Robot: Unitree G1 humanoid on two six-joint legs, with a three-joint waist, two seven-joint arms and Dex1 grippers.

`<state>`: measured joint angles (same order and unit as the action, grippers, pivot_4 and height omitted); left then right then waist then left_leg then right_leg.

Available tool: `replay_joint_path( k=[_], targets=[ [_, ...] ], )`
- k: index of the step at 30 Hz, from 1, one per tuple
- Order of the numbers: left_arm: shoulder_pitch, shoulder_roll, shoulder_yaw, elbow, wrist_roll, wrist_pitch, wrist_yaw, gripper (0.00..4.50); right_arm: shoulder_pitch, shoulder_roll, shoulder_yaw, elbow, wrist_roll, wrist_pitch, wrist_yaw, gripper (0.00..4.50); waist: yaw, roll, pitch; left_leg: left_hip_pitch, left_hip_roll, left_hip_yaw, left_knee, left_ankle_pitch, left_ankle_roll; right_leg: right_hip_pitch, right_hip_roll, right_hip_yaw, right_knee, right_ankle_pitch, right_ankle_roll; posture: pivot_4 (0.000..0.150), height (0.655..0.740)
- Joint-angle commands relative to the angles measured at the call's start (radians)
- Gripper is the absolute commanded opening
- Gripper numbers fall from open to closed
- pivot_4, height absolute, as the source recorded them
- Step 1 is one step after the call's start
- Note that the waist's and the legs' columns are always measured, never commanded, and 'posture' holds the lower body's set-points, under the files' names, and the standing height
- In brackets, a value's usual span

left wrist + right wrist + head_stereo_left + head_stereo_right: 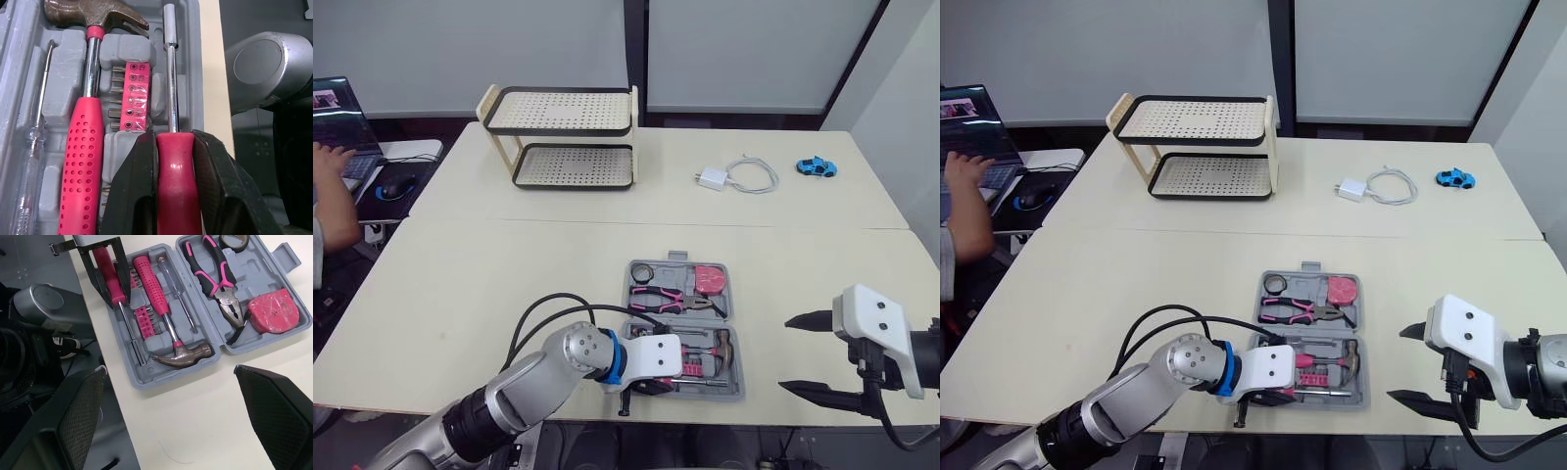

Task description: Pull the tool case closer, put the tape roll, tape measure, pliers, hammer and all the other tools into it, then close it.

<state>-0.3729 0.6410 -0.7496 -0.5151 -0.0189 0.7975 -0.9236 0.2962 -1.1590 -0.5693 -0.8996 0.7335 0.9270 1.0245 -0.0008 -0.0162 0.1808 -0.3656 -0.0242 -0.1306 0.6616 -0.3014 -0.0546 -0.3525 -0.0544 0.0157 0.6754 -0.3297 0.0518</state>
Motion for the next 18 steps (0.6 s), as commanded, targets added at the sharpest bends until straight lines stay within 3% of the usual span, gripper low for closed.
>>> replay_joint_path(
  k=[1,18],
  targets=[
    [-0.002,-0.005,-0.014,0.013,0.018,-0.043,-0.004,0.68,0.005,0.004,-0.019,-0.03,0.009,-0.008,0.004,4.5,0.0,0.0,0.0,0.0,0.0,0.0,0.0,0.0,0.0,0.0,0.0,0.0,0.0,0.0,0.0,0.15,0.74],
    [0.005,-0.037,-0.044,0.042,0.051,-0.077,-0.021,0.68,-0.001,-0.002,-0.02,-0.018,0.001,-0.015,0.024,4.5,0.0,0.0,0.0,0.0,0.0,0.0,0.0,0.0,0.0,0.0,0.0,0.0,0.0,0.0,0.0,0.15,0.74]
  ],
)
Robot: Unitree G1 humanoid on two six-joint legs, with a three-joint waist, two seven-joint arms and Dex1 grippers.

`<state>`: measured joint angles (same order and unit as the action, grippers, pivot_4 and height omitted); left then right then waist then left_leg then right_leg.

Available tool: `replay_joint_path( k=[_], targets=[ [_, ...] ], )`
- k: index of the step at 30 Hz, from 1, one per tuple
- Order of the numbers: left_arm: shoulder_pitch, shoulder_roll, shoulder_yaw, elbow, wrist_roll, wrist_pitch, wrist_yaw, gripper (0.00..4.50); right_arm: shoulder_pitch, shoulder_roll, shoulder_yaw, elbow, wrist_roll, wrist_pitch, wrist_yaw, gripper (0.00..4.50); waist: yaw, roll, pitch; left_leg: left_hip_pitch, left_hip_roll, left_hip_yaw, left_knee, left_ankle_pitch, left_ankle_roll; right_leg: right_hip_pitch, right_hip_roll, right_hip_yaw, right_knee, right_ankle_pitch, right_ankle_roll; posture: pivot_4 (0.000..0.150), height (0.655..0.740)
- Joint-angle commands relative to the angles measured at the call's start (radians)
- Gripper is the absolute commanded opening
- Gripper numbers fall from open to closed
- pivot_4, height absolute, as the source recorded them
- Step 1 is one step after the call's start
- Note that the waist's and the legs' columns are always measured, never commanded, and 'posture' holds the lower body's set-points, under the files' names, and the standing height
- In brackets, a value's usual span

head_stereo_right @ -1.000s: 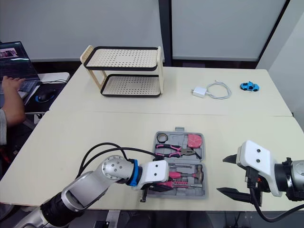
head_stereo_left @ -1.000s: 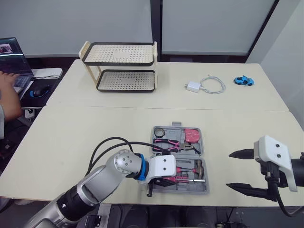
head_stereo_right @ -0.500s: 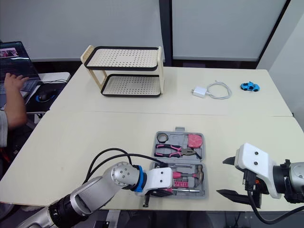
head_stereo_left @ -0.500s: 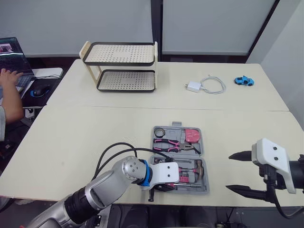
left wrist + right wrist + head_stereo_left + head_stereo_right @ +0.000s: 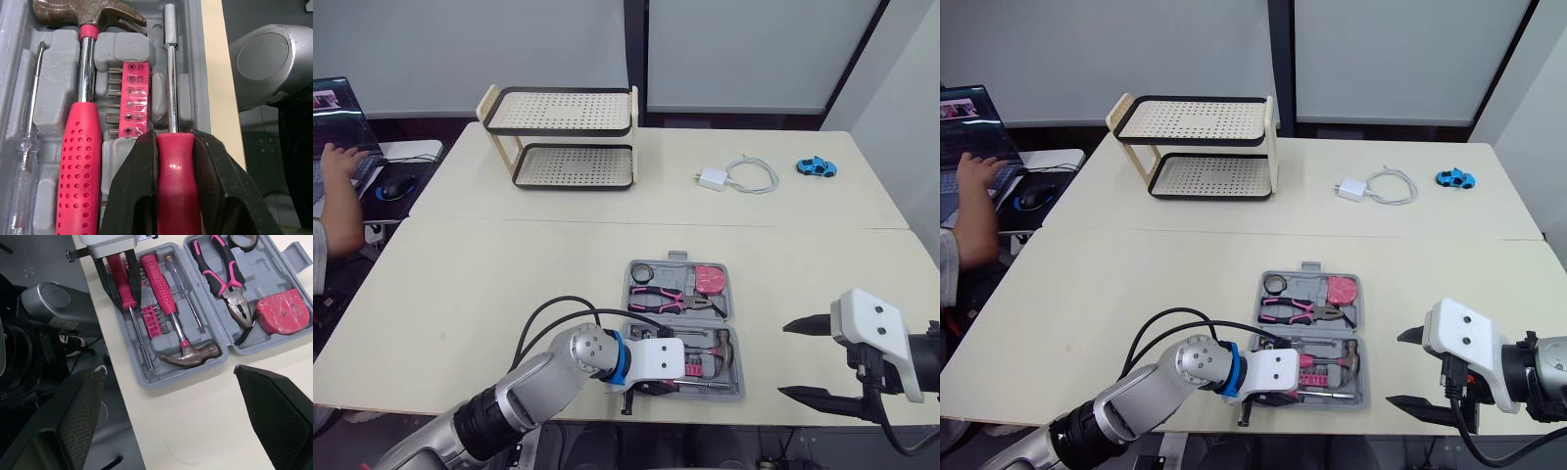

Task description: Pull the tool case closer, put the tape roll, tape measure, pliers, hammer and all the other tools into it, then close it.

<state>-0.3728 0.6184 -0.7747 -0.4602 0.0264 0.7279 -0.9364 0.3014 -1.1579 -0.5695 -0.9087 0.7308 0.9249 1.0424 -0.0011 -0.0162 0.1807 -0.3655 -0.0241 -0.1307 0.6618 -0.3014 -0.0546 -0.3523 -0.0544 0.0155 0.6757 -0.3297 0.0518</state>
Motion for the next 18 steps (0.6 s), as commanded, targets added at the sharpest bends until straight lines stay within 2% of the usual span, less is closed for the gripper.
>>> replay_joint_path(
  k=[1,14,16,18],
  targets=[
    [0.004,-0.018,-0.02,-0.013,0.007,-0.005,-0.008,0.68,-0.006,-0.002,-0.019,-0.01,0.004,-0.013,0.005,4.5,0.0,0.0,0.0,0.0,0.0,0.0,0.0,0.0,0.0,0.0,0.0,0.0,0.0,0.0,0.0,0.15,0.74],
    [0.004,-0.028,-0.017,-0.009,0.009,0.017,-0.027,0.68,-0.013,-0.002,-0.012,-0.012,0.006,-0.009,-0.003,4.5,0.0,0.0,0.0,0.0,0.0,0.0,0.0,0.0,0.0,0.0,0.0,0.0,0.0,0.0,0.0,0.15,0.74],
    [0.003,-0.041,-0.001,-0.015,-0.01,0.035,-0.028,1.39,-0.016,-0.002,-0.011,-0.012,0.007,-0.008,-0.004,4.5,0.0,0.0,0.0,0.0,0.0,0.0,0.0,0.0,0.0,0.0,0.0,0.0,0.0,0.0,0.0,0.15,0.74],
    [-0.004,-0.049,0.012,-0.026,-0.019,0.046,-0.029,1.9,-0.019,-0.002,-0.011,-0.012,0.008,-0.007,-0.005,4.5,0.0,0.0,0.0,0.0,0.0,0.0,0.0,0.0,0.0,0.0,0.0,0.0,0.0,0.0,0.0,0.15,0.74]
  ],
)
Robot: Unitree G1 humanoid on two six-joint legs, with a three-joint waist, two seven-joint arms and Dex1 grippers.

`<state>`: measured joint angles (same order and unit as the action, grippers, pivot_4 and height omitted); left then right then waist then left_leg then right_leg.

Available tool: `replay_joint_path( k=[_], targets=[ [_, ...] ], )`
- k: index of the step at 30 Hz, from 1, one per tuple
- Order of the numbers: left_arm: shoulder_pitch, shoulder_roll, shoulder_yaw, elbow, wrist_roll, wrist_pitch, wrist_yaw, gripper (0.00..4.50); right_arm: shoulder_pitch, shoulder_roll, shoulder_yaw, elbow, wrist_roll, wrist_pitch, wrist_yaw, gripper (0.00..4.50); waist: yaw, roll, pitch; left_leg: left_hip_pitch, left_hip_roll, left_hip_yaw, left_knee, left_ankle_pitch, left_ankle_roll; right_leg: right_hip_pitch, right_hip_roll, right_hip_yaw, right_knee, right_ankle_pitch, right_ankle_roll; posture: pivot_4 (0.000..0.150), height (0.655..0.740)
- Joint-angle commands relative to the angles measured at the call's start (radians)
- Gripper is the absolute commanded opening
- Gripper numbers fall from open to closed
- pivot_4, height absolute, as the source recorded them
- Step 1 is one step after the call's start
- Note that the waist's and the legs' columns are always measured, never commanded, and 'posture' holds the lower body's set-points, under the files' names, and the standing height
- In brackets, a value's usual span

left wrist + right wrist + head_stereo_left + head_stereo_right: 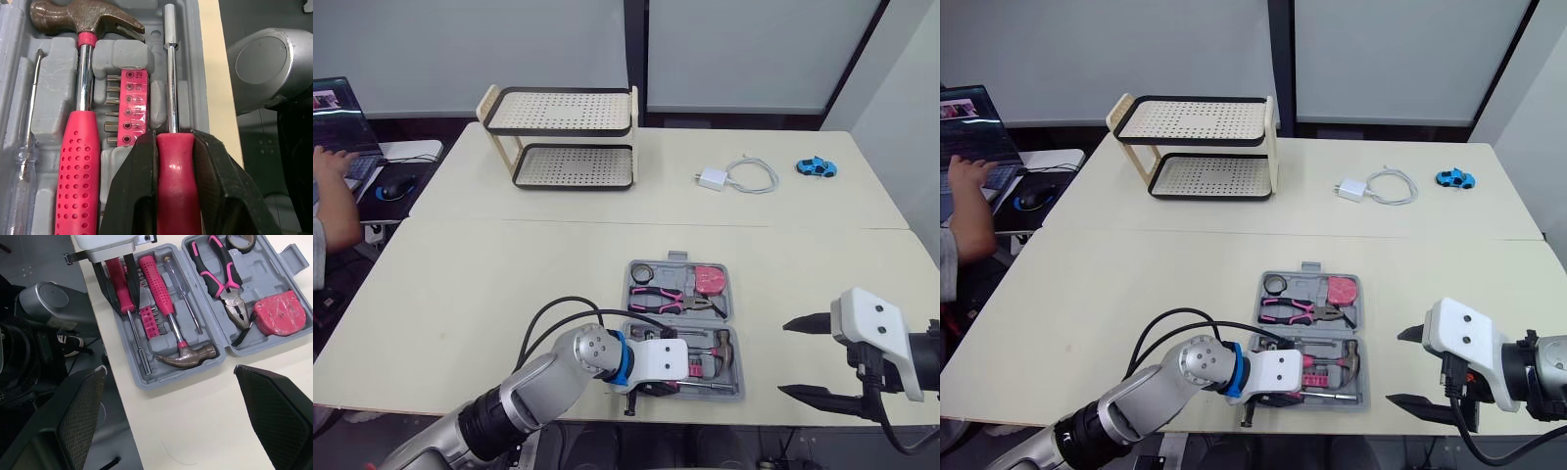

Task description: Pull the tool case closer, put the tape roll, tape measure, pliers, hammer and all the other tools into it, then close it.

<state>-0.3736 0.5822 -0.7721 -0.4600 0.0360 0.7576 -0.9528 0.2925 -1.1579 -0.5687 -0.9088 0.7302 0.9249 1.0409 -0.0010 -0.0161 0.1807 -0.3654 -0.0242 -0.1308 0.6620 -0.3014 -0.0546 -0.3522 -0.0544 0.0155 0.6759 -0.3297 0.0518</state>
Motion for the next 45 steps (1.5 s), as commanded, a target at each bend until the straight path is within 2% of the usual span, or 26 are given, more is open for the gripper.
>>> replay_joint_path(
  k=[1,5,9,14,17,19,26,38,45],
  targets=[
    [-0.009,-0.017,0.019,-0.035,-0.036,0.026,-0.015,2.21,-0.011,-0.002,-0.012,-0.011,0.009,-0.008,-0.003,4.5,0.0,0.0,0.0,0.0,0.0,0.0,0.0,0.0,0.0,0.0,0.0,0.0,0.0,0.0,0.0,0.15,0.74],
    [-0.029,-0.024,0.063,-0.083,-0.079,0.075,-0.021,3.43,-0.015,-0.001,-0.01,-0.01,0.009,-0.009,-0.004,4.5,0.0,0.0,0.0,0.0,0.0,0.0,0.0,0.0,0.0,0.0,0.0,0.0,0.0,0.0,0.0,0.15,0.74],
    [-0.064,-0.012,0.148,-0.123,-0.144,0.081,-0.041,3.43,-0.026,0.001,-0.006,-0.009,0.015,-0.009,-0.009,4.5,0.0,0.0,0.0,0.0,0.0,0.0,0.0,0.0,0.0,0.0,0.0,0.0,0.001,0.0,0.0,0.15,0.74],
    [-0.049,0.032,0.275,-0.084,-0.268,-0.038,-0.143,3.43,-0.035,0.006,-0.004,-0.008,0.02,-0.008,-0.015,4.5,-0.001,0.0,0.0,0.0,0.0,0.0,0.0,0.0,0.0,0.0,0.0,0.0,0.001,0.0,0.0,0.15,0.74],
    [-0.02,0.101,0.269,-0.028,-0.261,-0.173,-0.222,2.84,-0.042,0.007,0.006,-0.007,0.022,-0.01,-0.022,4.5,-0.001,0.0,0.0,0.0,0.001,0.0,0.0,0.0,0.0,0.0,0.0,0.0,0.001,0.0,0.0,0.15,0.74],
    [0.002,0.123,0.245,0.004,-0.24,-0.243,-0.244,2.23,-0.046,0.008,0.013,-0.007,0.023,-0.01,-0.027,4.5,-0.001,0.0,0.0,0.001,0.001,0.0,0.0,0.0,0.0,0.0,0.0,0.0,0.001,0.0,0.0,0.15,0.74],
    [0.066,0.093,0.167,0.094,-0.125,-0.352,-0.192,0.04,-0.053,0.011,0.031,-0.009,0.022,-0.013,-0.037,4.5,-0.001,0.0,0.0,0.0,0.001,0.0,0.0,0.0,0.0,0.0,-0.001,0.0,0.0,0.0,0.0,0.15,0.74],
    [0.104,0.064,0.109,0.189,0.005,-0.411,-0.154,0.01,-0.064,0.006,0.032,-0.009,0.031,-0.007,-0.04,4.5,-0.001,0.001,0.0,0.001,0.001,0.0,0.0,0.0,0.0,0.0,0.0,0.0,0.001,0.0,0.0,0.15,0.74],
    [0.12,0.057,0.122,0.209,0.002,-0.414,-0.146,0.01,-0.067,0.002,0.033,-0.009,0.04,-0.008,-0.039,4.5,-0.001,0.001,-0.001,0.001,0.001,0.0,0.0,0.0,0.0,0.0,0.0,0.0,0.001,0.0,0.0,0.15,0.74]
  ],
)
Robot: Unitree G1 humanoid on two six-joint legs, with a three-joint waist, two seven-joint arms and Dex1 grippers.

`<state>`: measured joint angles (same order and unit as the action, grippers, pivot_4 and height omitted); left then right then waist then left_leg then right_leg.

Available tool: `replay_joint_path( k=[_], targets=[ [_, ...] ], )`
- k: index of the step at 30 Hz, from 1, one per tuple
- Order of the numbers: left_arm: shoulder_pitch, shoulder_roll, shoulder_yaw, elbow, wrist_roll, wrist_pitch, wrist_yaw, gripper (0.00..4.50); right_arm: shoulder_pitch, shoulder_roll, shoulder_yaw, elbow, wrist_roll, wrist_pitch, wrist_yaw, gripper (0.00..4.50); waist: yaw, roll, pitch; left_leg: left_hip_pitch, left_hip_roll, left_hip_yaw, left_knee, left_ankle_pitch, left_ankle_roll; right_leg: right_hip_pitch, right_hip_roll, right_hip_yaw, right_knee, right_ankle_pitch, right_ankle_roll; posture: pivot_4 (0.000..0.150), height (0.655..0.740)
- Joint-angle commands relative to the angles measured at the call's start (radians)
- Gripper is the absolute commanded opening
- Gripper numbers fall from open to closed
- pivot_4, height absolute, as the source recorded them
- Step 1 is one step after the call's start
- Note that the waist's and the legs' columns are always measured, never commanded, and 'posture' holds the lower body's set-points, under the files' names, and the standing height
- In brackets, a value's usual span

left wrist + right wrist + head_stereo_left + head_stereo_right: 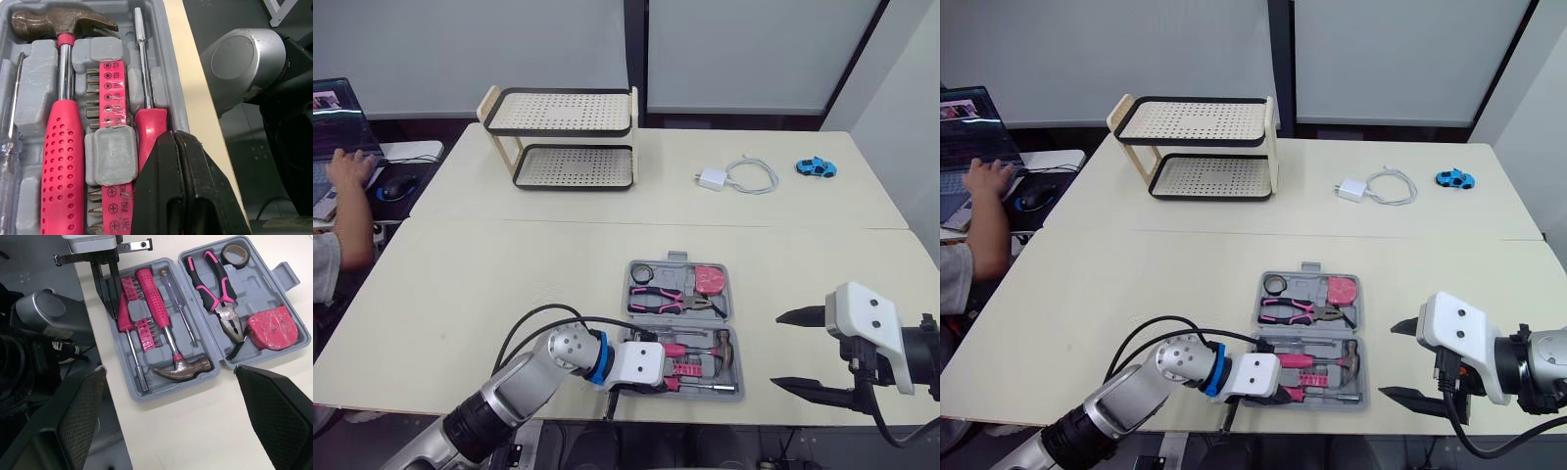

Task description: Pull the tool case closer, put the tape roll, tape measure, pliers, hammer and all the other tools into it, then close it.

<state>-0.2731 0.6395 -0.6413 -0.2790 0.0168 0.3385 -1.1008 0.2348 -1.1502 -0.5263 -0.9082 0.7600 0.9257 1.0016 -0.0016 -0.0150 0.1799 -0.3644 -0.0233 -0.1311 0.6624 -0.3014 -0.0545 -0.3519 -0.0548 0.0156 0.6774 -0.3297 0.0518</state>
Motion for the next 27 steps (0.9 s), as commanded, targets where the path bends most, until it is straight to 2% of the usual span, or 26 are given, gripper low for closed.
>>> replay_joint_path(
  k=[1,7,10,12,15,19,27],
  targets=[
    [0.022,-0.005,0.0,0.018,0.006,0.014,0.0,0.01,-0.01,-0.005,-0.009,-0.01,0.012,-0.01,0.0,4.5,0.0,0.0,0.0,0.0,0.0,0.0,0.0,0.0,0.0,0.0,0.0,0.0,0.0,0.0,0.0,0.15,0.74],
    [0.046,-0.004,0.161,-0.127,-0.221,0.111,-0.052,0.01,-0.025,0.009,-0.024,0.0,0.02,-0.028,-0.001,4.5,-0.001,0.0,0.0,0.0,0.001,0.0,0.0,0.0,0.0,-0.001,0.0,0.0,0.001,0.0,0.0,0.15,0.74],
    [0.028,0.019,0.299,-0.166,-0.333,0.213,-0.039,0.01,-0.007,0.029,-0.012,0.017,-0.051,-0.071,-0.029,4.5,-0.001,0.0,0.0,0.0,0.001,-0.001,0.0,0.0,0.0,0.0,0.0,0.0,0.001,0.0,0.0,0.15,0.74],
    [0.012,0.032,0.38,-0.143,-0.351,0.239,-0.003,0.01,0.015,0.044,0.029,0.043,-0.159,-0.134,-0.075,4.5,-0.001,0.0,0.0,0.0,0.001,-0.001,0.0,0.0,0.0,0.0,0.0,-0.001,0.001,0.0,0.0,0.15,0.74],
    [-0.002,0.029,0.446,-0.028,-0.269,0.175,0.109,0.01,0.027,0.065,0.143,0.097,-0.308,-0.201,-0.172,4.5,-0.001,0.0,0.0,0.0,0.0,0.0,0.0,0.0,0.0,0.0,0.0,0.0,0.001,0.0,0.0,0.15,0.74],
    [0.016,0.033,0.469,0.132,-0.168,0.041,0.2,0.0,-0.008,0.096,0.344,0.165,-0.475,-0.253,-0.284,3.7,-0.007,0.0,0.0,0.0,-0.001,0.0,0.0,0.0,0.0,-0.002,0.0,0.001,0.001,0.0,0.0,0.15,0.74],
    [0.033,-0.058,0.426,0.363,-0.104,-0.123,0.233,0.0,-0.172,0.214,0.646,0.439,-0.673,-0.372,-0.332,0.76,-0.006,0.0,0.0,-0.001,0.0,-0.002,0.0,0.001,-0.001,-0.003,-0.002,0.001,0.001,0.0,0.0,0.15,0.74]
  ],
)
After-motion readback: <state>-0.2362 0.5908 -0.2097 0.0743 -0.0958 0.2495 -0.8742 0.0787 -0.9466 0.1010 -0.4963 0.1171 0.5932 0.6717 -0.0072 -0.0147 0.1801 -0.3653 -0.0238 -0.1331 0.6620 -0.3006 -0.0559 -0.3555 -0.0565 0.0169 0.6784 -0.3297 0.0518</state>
